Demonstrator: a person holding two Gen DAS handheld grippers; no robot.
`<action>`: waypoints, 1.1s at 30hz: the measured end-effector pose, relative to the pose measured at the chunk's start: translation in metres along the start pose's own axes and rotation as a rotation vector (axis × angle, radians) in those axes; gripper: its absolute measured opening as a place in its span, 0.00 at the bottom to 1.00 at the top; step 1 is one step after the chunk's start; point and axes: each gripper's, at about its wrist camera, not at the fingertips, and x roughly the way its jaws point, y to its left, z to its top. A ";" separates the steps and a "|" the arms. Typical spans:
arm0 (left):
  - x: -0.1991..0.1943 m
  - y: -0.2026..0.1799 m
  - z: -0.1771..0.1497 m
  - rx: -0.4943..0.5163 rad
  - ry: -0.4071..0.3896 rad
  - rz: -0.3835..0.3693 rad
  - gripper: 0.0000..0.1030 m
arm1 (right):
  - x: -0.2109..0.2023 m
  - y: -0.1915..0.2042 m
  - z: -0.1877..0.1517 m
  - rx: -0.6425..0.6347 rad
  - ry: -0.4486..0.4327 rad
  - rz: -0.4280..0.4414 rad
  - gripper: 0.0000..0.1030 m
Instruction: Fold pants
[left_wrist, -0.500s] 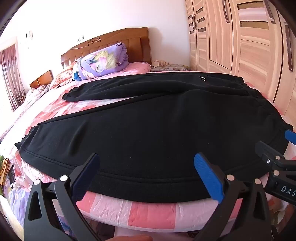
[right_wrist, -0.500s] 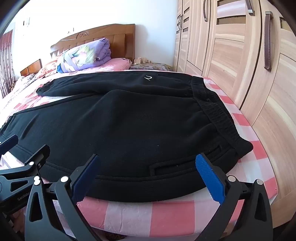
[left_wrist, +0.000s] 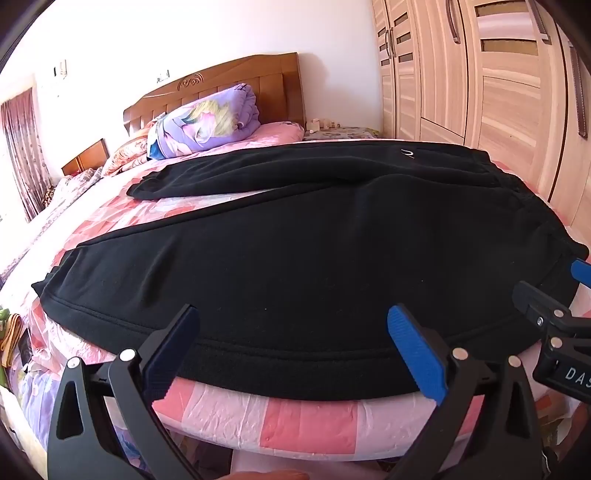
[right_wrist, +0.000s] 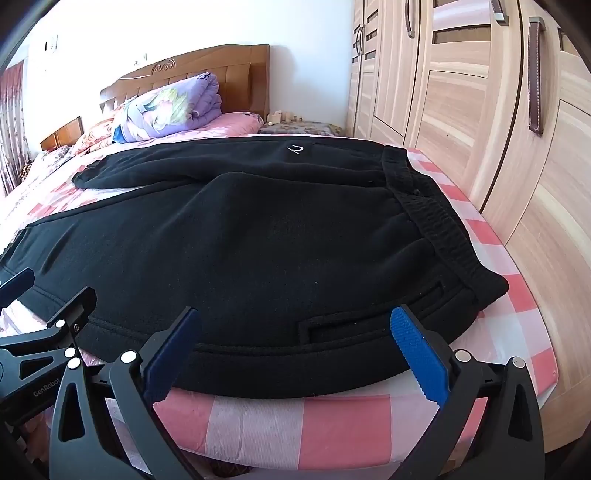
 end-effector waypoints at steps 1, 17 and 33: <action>0.000 0.000 0.000 -0.001 0.000 0.000 0.99 | 0.000 0.000 0.000 0.000 0.000 0.000 0.96; 0.001 0.004 -0.003 -0.009 0.005 -0.001 0.99 | 0.001 0.001 -0.004 0.007 0.004 0.001 0.96; 0.002 0.005 -0.005 -0.013 0.021 -0.002 0.99 | 0.001 -0.001 -0.006 0.018 0.014 0.002 0.96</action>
